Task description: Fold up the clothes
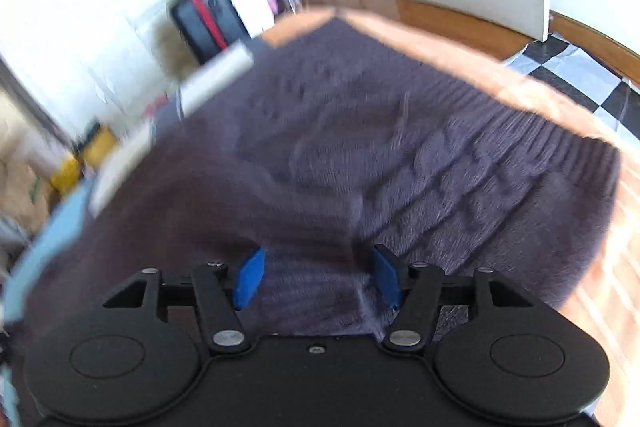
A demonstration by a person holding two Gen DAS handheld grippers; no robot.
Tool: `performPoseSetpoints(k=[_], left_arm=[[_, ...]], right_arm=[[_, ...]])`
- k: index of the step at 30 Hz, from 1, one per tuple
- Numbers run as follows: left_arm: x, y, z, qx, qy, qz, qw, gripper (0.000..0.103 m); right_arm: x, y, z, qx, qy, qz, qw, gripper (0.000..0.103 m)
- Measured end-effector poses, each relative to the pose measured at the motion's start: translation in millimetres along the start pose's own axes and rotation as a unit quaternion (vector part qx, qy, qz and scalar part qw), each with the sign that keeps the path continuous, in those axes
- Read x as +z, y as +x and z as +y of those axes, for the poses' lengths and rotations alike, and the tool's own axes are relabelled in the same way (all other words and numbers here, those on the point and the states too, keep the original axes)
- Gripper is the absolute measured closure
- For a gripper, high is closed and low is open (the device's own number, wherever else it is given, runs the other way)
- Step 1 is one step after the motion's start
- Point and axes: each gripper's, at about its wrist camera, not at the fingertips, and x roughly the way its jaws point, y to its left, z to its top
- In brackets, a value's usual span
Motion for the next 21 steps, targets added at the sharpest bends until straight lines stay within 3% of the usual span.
performPoseSetpoints(k=[2,3,4,6,9,11,12,16,18,19,20,21], left_arm=[[-2.9,-3.7,1.5,0.004,0.000,0.001,1.0000,0.091],[-2.8,-4.7,0.8,0.007,0.004,-0.003,1.0000,0.091],[-2.6,-4.6,-0.1,0.010,0.006,-0.011,0.9999,0.091],[1.4,-11.8,1.4,0.010,0.002,-0.030,0.9995,0.091],[5.9,-20.3,15.7,-0.012,-0.053,-0.027,0.9982,0.091],[4.9,-12.3,22.1,-0.010,-0.062,-0.011,0.9979,0.091],[4.0,-6.3,22.8,-0.002,-0.055,-0.004,0.9985,0.088],[3.8,-2.3,5.4,0.027,0.022,0.014,0.9993,0.085],[6.4,-17.4,-2.3,0.039,0.045,0.014,0.9981,0.066],[7.5,-25.9,-5.5,0.045,0.056,0.011,0.9973,0.061],[8.0,-38.6,-6.1,0.056,0.066,-0.005,0.9962,0.053],[8.8,-51.0,-6.3,0.067,0.075,-0.020,0.9947,0.048]], right_arm=[[-6.9,-1.1,10.2,-0.007,-0.031,-0.023,0.999,0.040],[-10.4,-4.3,15.6,-0.009,-0.052,-0.036,0.998,0.071],[-11.7,-10.8,24.6,-0.012,-0.088,-0.056,0.994,0.088],[-13.8,-30.1,38.6,-0.008,-0.132,-0.115,0.985,0.093],[-14.7,-69.2,50.7,0.040,-0.131,-0.197,0.971,0.093],[-15.8,-71.3,49.7,0.028,-0.132,-0.196,0.971,0.093],[-16.4,-71.0,48.6,0.019,-0.132,-0.193,0.972,0.092],[-17.9,-16.6,21.0,-0.104,-0.119,-0.093,0.983,0.088],[-21.2,-7.2,13.3,-0.137,-0.115,-0.064,0.982,0.083],[-22.7,-14.6,15.6,-0.134,-0.118,-0.070,0.981,0.079],[-24.1,-22.0,18.0,-0.131,-0.120,-0.077,0.981,0.062],[-25.5,-29.4,20.3,-0.129,-0.123,-0.083,0.980,0.053]])
